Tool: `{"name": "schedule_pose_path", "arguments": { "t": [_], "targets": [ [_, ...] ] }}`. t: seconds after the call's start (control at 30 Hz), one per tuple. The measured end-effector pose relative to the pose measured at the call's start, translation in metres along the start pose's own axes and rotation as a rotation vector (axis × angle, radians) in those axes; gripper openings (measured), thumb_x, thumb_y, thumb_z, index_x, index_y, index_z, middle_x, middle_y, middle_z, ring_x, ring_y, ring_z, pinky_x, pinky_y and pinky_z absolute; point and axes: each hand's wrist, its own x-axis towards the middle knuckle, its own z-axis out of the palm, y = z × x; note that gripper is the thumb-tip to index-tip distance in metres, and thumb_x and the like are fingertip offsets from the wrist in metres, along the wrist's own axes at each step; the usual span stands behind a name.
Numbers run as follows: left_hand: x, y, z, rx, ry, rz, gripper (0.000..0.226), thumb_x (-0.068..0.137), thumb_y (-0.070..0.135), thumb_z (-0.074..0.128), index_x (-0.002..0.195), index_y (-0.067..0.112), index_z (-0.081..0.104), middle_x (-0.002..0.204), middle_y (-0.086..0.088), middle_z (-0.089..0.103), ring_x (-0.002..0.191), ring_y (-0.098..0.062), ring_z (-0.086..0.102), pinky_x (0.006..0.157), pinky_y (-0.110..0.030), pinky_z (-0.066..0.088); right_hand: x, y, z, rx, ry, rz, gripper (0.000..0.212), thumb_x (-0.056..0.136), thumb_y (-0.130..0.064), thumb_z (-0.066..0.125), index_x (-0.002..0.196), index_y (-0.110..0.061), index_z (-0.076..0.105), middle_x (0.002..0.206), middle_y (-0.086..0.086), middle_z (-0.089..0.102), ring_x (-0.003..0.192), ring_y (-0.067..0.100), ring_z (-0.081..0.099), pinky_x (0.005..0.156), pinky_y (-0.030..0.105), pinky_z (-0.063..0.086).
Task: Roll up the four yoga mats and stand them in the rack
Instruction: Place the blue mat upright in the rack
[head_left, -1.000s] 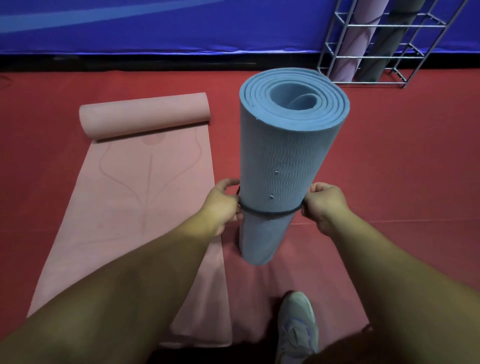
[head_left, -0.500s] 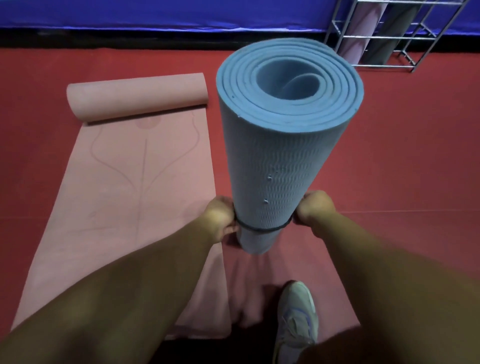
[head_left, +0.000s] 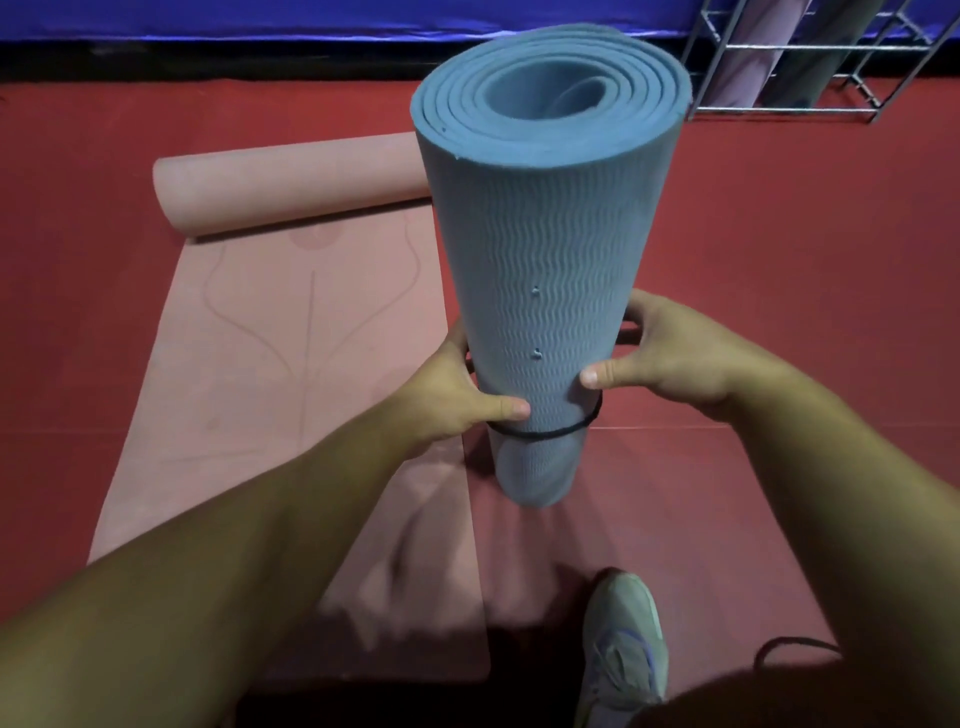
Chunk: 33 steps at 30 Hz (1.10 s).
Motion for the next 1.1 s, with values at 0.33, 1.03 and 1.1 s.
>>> {"name": "schedule_pose_path", "arguments": {
  "t": [0.33, 1.03, 1.1],
  "targets": [
    [0.065, 0.084, -0.023, 0.087, -0.014, -0.036, 0.095, 0.063, -0.005, 0.092, 0.14, 0.023, 0.044, 0.121, 0.015, 0.063, 0.104, 0.003, 0.064, 0.088, -0.02, 0.054, 0.024, -0.034, -0.01, 0.35, 0.261, -0.139, 0.093, 0.075, -0.028, 0.074, 0.156, -0.018, 0.03, 0.155, -0.004, 0.045, 0.143, 0.019, 0.041, 0.114, 0.043, 0.039],
    [0.166, 0.644, 0.086, 0.177, -0.101, 0.049, 0.103, 0.058, -0.002, 0.093, 0.144, 0.01, 0.038, 0.13, -0.006, 0.062, 0.105, 0.001, 0.064, 0.083, -0.015, 0.052, -0.072, -0.408, -0.423, 0.447, 0.388, -0.187, 0.1, 0.068, -0.003, 0.072, 0.156, -0.024, 0.03, 0.152, -0.01, 0.048, 0.142, 0.01, 0.041, 0.111, 0.025, 0.041],
    [0.183, 0.667, 0.09, 0.185, -0.048, 0.088, 0.101, 0.047, 0.022, 0.095, 0.136, 0.015, 0.047, 0.124, 0.0, 0.067, 0.11, -0.008, 0.065, 0.087, -0.021, 0.055, -0.066, -0.425, -0.45, 0.411, 0.393, -0.207, 0.101, 0.066, -0.001, 0.07, 0.156, -0.025, 0.03, 0.152, -0.011, 0.047, 0.142, 0.009, 0.04, 0.113, 0.031, 0.038]
  ]
}}
